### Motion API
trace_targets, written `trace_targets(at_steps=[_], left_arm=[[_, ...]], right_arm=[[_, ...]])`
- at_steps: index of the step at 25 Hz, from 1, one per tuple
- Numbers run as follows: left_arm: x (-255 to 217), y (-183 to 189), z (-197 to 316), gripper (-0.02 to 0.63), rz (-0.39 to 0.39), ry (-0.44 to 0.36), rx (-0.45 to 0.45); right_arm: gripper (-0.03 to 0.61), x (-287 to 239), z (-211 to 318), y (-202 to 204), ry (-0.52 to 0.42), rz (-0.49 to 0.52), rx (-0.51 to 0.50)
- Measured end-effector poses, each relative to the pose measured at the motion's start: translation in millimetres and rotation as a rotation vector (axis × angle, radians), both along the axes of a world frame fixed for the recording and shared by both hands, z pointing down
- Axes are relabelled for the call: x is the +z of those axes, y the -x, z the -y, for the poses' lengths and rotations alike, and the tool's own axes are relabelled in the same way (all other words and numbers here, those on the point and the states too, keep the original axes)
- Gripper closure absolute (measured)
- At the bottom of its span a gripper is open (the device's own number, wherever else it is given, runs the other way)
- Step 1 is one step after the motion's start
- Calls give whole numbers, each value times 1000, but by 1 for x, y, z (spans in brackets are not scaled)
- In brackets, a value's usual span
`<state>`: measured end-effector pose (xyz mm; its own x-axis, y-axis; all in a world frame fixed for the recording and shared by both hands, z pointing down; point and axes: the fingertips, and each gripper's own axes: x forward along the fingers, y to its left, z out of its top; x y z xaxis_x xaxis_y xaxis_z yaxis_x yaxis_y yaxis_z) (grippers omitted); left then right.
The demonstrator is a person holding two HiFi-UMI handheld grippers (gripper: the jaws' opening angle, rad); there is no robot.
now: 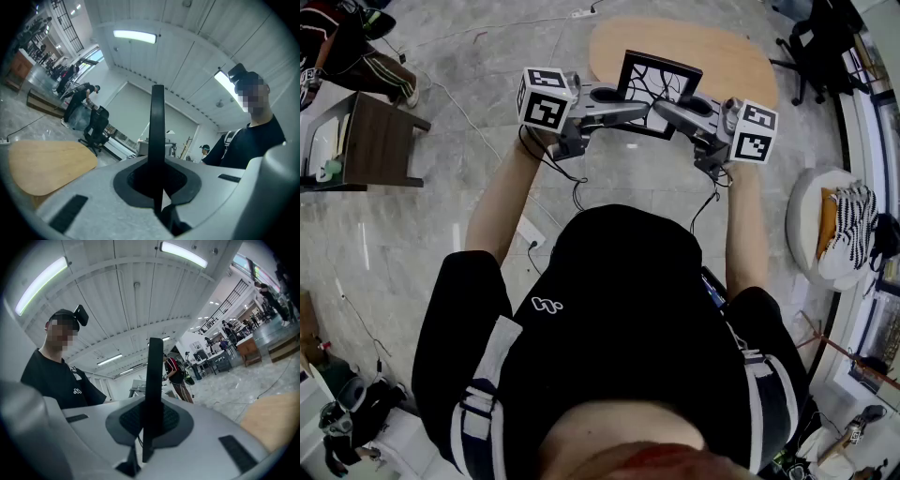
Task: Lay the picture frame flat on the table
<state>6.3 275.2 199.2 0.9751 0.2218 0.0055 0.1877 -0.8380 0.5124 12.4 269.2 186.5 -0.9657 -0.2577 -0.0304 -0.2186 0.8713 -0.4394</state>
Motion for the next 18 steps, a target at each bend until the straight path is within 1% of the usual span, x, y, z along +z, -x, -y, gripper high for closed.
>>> trace_targets(at_steps=[4, 7, 10, 15, 18], left_arm=[[1, 0, 1, 595, -1, 4, -8], [4, 1, 2, 595, 1, 17, -16], [10, 0, 4, 597, 13, 37, -7], [32, -3, 5, 595, 58, 95, 18], [44, -1, 4, 595, 70, 114, 11]], right_arm=[[557, 2, 1, 2, -3, -8, -3], [555, 4, 2, 2, 2, -6, 20], [555, 9, 4, 0, 11, 18, 44], [555, 33, 7, -4, 103, 42, 103], [555, 46, 6, -4, 144, 66, 133]])
